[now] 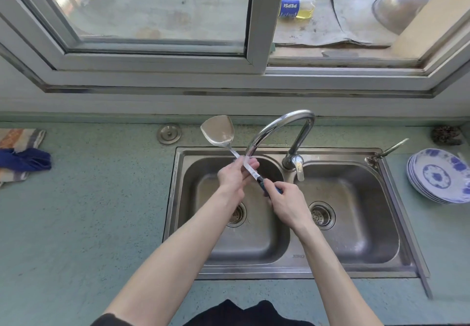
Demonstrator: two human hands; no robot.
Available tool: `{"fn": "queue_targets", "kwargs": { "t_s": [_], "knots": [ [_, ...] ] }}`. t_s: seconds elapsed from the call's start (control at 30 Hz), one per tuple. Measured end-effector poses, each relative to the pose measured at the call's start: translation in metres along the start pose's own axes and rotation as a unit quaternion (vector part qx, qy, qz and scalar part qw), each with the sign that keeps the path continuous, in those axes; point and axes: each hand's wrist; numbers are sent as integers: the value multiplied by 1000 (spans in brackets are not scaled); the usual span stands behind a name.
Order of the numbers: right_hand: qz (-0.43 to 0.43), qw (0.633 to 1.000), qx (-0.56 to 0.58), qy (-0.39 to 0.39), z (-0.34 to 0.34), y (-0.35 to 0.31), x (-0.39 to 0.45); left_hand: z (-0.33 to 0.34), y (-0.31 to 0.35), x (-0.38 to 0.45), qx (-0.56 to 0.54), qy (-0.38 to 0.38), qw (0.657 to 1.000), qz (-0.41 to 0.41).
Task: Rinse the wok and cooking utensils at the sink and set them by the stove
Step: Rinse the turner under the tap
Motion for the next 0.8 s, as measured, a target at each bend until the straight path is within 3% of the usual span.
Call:
{"fn": "queue_targets", "kwargs": {
  "t_s": [0.2,0.47,0.8],
  "knots": [
    [-29,999,13,-22,-18,17,-16,-18,34,26,-36,97,994,35],
    [-42,999,-4,-2,-22,15,-9,-19,22,22,-33,76,995,49],
    [-45,998,-6,38,-12,-7,12,15,-26,-10,19,-26,999,3]
  ]
}}
Point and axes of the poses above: each hand's wrist, its own x-axis towards the middle knuckle, its own z-axis out of the palm, y = z × x, and after that the axes turned 10 degrees about -y, right-handed
